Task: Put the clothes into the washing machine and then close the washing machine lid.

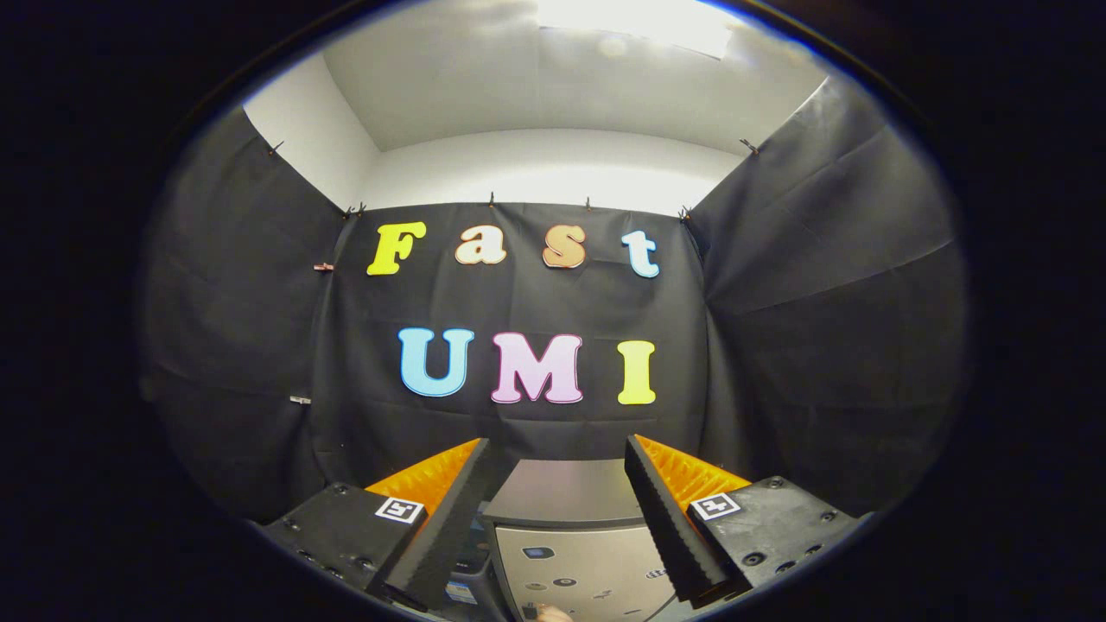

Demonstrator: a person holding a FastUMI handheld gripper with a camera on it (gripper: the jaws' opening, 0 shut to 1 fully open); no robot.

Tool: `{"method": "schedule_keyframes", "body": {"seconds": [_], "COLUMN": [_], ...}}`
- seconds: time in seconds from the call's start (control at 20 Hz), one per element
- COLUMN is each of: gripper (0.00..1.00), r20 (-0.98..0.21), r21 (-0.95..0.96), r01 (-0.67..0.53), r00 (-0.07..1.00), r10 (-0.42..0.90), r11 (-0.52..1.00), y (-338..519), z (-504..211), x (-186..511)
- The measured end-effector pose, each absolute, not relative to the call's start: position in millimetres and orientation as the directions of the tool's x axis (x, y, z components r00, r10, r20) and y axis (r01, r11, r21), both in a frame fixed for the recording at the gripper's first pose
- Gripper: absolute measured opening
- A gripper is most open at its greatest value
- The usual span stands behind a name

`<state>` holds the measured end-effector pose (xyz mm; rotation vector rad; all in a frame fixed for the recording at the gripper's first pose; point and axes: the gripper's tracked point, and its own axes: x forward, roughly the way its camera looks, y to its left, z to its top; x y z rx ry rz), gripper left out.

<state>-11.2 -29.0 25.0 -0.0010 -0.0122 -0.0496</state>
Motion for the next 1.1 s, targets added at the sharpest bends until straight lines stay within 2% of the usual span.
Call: {"method": "schedule_keyframes", "body": {"seconds": [1.1], "gripper": [0.96], "r20": [0.000], "r21": [0.052], "r01": [0.034], "r00": [0.999], "r10": [-0.034], "r11": [0.998], "y": [-37.0], "z": [16.9], "x": [-1.5]}}
